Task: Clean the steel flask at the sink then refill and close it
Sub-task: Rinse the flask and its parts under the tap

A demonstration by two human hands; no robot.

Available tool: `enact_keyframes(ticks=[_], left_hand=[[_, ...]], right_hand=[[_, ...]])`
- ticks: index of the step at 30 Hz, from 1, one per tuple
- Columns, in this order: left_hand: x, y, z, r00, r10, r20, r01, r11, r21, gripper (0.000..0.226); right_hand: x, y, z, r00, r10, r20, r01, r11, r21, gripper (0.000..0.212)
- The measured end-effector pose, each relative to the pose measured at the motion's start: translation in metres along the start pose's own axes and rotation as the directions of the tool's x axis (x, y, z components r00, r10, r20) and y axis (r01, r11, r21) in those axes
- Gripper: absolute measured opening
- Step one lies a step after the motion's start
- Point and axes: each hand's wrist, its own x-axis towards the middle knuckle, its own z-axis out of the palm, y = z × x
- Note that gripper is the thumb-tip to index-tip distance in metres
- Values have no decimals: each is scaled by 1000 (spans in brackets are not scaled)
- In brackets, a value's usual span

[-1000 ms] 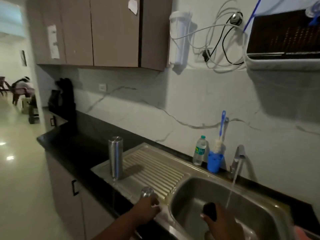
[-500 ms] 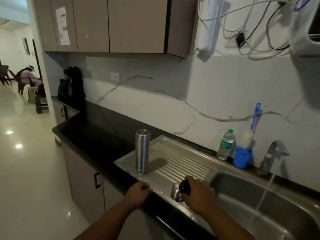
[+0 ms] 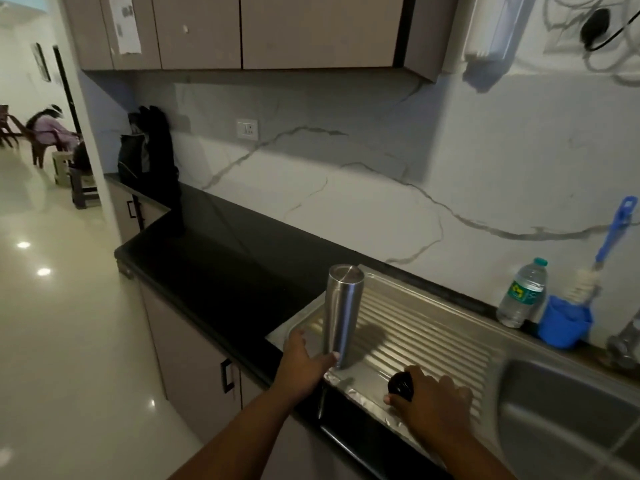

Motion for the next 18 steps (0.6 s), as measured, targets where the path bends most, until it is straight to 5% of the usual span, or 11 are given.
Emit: enact_keyframes(ticks=[4,12,18], left_hand=[[14,-2,2,997,23,71,-21,999,-25,132],[32,-2,9,988,77,133,-60,989,-133,126],[42,14,20,971,127,203,-93,981,-169,106]], right_hand=[[11,-8,8,998,-26,60,27,999,-19,55],[19,-14,20,996,-35,80,39,998,-48,60],[16,-14,16,997,-13,75,13,1000,-4,104]])
